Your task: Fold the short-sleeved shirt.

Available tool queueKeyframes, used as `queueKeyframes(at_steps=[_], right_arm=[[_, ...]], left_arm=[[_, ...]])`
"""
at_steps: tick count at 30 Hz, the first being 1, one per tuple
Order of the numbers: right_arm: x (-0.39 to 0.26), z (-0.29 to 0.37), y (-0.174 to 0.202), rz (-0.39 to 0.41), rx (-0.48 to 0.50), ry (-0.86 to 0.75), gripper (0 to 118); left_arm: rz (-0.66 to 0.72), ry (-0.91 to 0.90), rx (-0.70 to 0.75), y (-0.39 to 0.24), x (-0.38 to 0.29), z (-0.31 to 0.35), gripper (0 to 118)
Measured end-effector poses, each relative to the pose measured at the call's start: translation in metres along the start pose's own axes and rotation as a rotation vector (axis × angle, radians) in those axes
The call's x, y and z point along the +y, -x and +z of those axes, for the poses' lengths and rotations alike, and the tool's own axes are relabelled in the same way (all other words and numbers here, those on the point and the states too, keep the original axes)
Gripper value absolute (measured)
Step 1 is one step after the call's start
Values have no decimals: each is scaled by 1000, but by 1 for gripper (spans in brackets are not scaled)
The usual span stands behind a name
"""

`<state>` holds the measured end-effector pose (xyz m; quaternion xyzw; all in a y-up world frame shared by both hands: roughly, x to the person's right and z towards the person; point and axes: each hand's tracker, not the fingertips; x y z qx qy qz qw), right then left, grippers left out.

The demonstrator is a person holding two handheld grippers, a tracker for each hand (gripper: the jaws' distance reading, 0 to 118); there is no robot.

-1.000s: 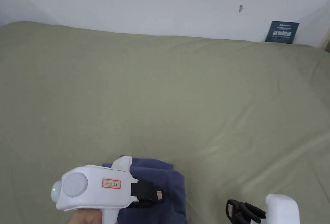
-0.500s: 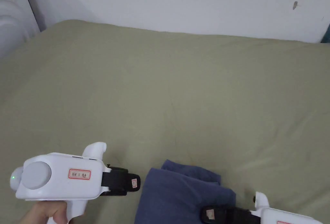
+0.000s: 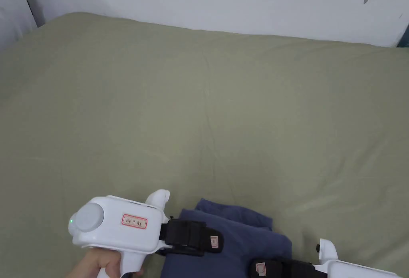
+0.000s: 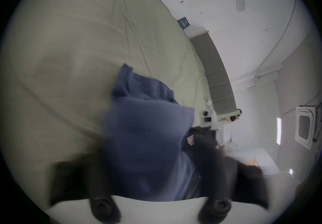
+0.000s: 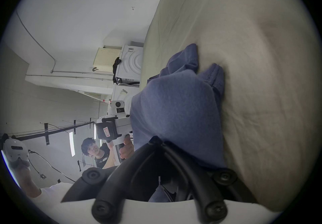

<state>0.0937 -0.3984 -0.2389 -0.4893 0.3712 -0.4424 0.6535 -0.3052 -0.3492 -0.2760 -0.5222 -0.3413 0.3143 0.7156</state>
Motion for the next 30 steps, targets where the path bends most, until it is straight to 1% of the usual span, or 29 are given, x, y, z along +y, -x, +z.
queueKeyframes(at_steps=[1,2,4,7,9,11,15,16,18,20,23,25,26,28,29,30], right_arm=[[1,1,6,30,-21,-3,2],[2,3,10,45,-21,-14,2],[3,5,23,69,-54,-33,2],[4,11,40,110,-34,-67,2],[6,15,50,123,-26,-89,2],[10,20,55,139,-25,-115,2],[19,23,62,152,-34,-150,2],[22,23,63,149,-40,-161,2],[29,24,62,144,-53,-180,2],[34,24,62,145,-75,-199,2],[42,26,58,143,-110,-222,2],[47,26,54,130,-123,-223,2],[48,26,55,130,-140,-223,2],[50,27,55,135,-155,-221,2],[50,28,55,137,-158,-221,2],[50,28,59,141,-162,-221,2]], left_arm=[[-6,-15,101,2,1,2,25],[-10,-3,102,9,4,2,25],[28,31,40,13,6,8,25],[49,-27,18,17,14,40,25],[43,-66,57,22,18,78,25],[53,-97,148,40,29,129,25],[126,-148,332,84,48,236,25],[123,-165,395,97,53,262,25],[156,-153,448,108,60,295,25],[190,-133,471,121,73,312,25],[197,-119,482,132,98,318,25],[142,-98,517,133,112,316,27],[123,-81,535,131,118,315,43],[95,-88,611,126,124,315,98],[84,-85,660,127,128,321,118],[82,-112,679,122,127,325,118]])
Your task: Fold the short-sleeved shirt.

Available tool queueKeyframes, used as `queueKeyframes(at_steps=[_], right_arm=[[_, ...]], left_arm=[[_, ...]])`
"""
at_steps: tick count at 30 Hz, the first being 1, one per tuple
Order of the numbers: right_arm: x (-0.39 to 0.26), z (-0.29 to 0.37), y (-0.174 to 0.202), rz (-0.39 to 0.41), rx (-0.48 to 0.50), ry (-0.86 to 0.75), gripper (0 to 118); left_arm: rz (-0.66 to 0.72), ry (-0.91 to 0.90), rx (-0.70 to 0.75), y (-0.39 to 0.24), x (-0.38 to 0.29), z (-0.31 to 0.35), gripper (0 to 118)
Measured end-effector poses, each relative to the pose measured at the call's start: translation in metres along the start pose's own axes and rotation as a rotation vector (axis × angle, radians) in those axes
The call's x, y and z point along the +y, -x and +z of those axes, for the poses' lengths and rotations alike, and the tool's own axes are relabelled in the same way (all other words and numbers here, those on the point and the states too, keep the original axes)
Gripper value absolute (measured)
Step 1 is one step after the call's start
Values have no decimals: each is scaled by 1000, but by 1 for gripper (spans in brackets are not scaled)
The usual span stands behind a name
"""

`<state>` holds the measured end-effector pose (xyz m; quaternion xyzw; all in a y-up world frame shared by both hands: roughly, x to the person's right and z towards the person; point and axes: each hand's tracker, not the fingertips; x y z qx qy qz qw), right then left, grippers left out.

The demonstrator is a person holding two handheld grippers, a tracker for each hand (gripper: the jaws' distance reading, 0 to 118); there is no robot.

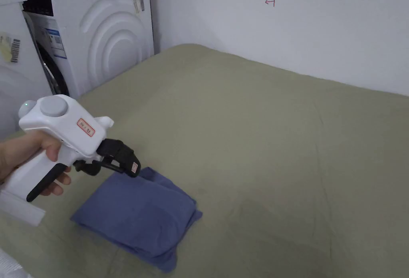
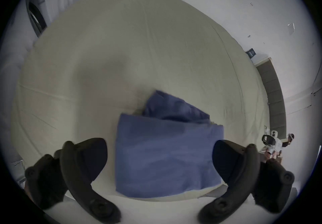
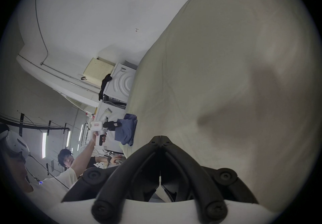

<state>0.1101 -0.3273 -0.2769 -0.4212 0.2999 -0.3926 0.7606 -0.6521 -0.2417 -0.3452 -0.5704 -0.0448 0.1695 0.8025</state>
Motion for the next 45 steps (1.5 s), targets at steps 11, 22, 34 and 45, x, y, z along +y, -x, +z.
queueKeyframes(at_steps=[11,22,34,45], right_arm=[[10,58,44,206,-22,-76,2],[0,118,164,748,-621,-595,2],[-2,160,194,859,-763,-835,2],[-6,156,197,880,-771,-836,2]], left_arm=[[-58,-281,-19,-102,-77,62,52],[-300,-799,-5,-404,-181,42,0],[-387,-1065,149,-499,-211,57,0],[-376,-1060,161,-490,-207,60,1]])
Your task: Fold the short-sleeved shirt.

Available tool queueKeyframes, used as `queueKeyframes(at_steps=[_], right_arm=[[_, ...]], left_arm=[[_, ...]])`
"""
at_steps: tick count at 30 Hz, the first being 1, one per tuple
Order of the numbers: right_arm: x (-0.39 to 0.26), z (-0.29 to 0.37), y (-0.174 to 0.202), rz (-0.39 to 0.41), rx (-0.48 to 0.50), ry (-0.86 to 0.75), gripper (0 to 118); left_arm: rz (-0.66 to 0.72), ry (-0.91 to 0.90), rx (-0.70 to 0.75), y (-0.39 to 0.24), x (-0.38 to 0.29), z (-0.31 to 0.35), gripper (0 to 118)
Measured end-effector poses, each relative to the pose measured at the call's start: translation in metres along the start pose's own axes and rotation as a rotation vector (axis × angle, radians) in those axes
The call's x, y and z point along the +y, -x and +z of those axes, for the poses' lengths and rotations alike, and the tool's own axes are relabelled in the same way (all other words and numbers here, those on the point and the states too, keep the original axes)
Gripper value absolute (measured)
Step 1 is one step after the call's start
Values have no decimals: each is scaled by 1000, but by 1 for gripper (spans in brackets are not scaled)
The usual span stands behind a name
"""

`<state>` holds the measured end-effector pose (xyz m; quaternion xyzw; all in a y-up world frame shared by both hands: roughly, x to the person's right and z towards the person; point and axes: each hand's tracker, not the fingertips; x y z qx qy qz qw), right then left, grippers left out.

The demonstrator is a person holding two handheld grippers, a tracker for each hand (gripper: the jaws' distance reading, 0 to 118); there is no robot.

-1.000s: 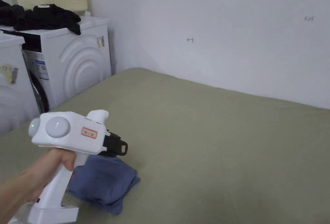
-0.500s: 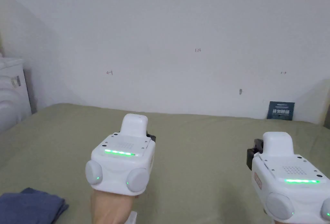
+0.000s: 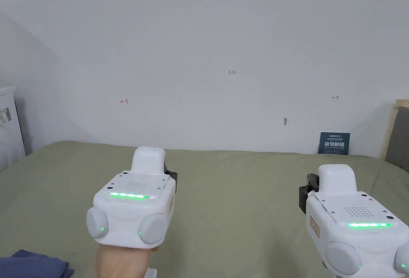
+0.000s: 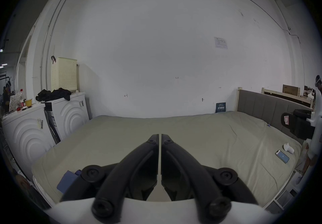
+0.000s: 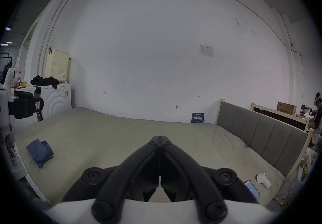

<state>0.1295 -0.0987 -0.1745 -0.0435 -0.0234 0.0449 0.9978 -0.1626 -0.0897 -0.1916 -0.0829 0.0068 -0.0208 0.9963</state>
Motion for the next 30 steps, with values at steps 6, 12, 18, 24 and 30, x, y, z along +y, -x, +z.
queueKeyframes(at_steps=[6,12,18,24,30], right_arm=[[4,-9,-4,-4,5,32,118],[13,9,2,25,4,3,118],[12,6,-1,9,7,12,118],[15,6,-4,-55,28,32,118],[13,13,-6,-70,46,37,118]], left_arm=[[-14,20,-26,1,0,-5,109],[-17,22,16,3,1,-5,118],[-28,118,53,2,17,2,118],[-58,129,55,-7,23,14,118],[-65,98,-10,-9,32,20,118]])
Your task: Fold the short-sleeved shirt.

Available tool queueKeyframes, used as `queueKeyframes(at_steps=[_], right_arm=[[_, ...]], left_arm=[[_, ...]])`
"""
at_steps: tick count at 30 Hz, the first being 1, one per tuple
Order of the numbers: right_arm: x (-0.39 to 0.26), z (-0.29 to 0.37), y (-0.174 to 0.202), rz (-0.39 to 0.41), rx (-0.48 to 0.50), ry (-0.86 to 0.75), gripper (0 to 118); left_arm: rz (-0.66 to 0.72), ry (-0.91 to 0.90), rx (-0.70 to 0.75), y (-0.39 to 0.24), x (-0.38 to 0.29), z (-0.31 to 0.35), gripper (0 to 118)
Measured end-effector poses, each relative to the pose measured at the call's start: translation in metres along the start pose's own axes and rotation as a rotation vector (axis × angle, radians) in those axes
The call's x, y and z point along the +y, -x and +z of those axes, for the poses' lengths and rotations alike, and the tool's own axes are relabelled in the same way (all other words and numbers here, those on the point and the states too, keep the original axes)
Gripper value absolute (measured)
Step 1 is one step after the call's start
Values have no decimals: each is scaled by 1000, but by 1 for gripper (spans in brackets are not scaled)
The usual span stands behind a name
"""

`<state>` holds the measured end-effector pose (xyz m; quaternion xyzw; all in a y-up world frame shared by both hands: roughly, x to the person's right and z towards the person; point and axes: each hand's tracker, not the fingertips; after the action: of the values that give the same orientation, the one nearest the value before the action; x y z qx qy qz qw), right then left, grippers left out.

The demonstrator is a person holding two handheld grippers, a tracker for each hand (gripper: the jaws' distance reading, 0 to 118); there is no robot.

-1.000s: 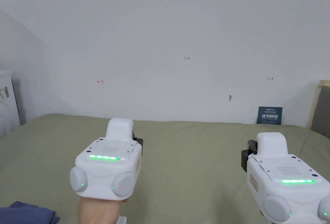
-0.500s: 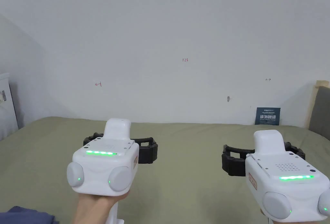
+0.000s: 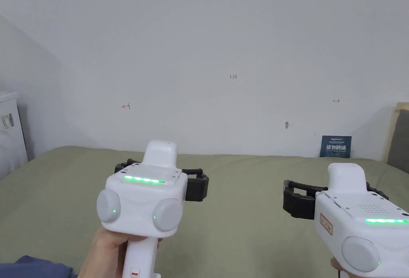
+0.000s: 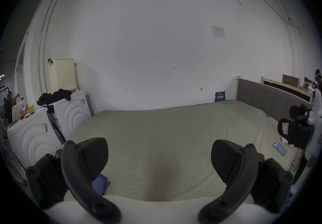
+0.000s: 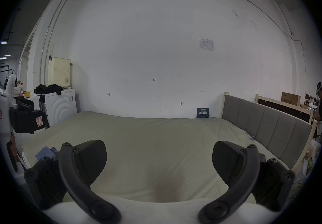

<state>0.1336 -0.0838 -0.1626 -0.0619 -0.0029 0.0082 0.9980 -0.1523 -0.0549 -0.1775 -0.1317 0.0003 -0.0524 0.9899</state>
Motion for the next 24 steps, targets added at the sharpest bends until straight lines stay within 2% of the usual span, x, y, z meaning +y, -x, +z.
queueKeyframes(at_steps=[4,6,8,10,12,15,24], right_arm=[[3,1,-4,-19,8,0,118],[3,1,-4,-12,9,-7,118],[4,1,-3,9,2,-5,118],[3,2,-2,18,2,-7,118],[3,3,-2,17,6,-9,118],[3,5,-2,19,4,-13,118],[4,5,-3,40,-5,-20,118]], left_arm=[[67,36,-38,4,8,3,118],[87,22,9,1,4,7,118],[40,-15,72,-4,1,5,118],[3,-97,28,0,-7,9,118],[69,-131,-29,4,-7,12,118],[65,-116,15,6,-5,12,118],[54,-109,30,16,-9,7,118]])
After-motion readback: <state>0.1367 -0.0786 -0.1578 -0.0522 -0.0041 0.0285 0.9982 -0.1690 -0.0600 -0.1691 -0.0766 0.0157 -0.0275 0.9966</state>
